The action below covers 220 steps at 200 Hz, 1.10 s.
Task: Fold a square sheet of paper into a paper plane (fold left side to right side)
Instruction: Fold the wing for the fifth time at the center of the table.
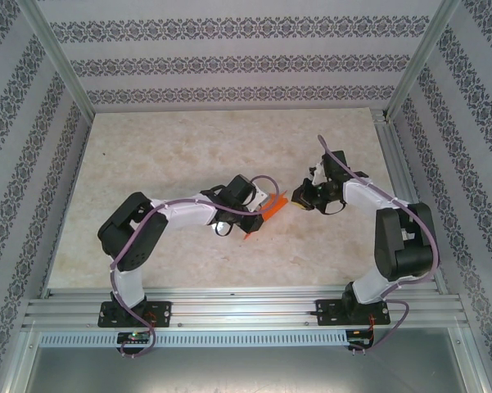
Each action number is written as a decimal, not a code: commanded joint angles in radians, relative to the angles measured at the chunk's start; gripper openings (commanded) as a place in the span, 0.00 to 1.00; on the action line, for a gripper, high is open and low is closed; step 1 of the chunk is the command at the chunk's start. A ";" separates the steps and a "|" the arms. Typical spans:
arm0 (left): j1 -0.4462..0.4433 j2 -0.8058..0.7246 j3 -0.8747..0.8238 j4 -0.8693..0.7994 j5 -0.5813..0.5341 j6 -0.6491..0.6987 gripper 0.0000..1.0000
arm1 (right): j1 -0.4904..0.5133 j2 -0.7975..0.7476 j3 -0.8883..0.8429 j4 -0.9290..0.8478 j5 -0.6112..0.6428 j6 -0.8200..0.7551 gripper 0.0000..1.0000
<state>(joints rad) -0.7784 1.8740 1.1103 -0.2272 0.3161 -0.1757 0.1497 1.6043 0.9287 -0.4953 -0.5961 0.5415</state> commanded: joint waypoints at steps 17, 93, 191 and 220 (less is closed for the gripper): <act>0.022 0.047 -0.004 0.057 0.110 -0.026 0.15 | 0.016 0.047 -0.030 0.097 -0.022 0.006 0.05; 0.042 0.108 0.016 0.069 0.184 -0.040 0.14 | 0.024 0.046 -0.027 0.099 -0.037 -0.022 0.05; 0.059 0.090 0.035 0.054 0.193 -0.049 0.14 | -0.002 0.139 -0.055 0.194 0.048 0.064 0.00; 0.059 0.089 0.040 0.046 0.194 -0.047 0.14 | -0.005 0.172 -0.041 0.234 0.069 0.080 0.00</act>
<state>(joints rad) -0.7330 1.9572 1.1225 -0.1791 0.5007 -0.2153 0.1543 1.7531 0.8581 -0.3279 -0.5655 0.5938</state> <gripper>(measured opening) 0.142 0.043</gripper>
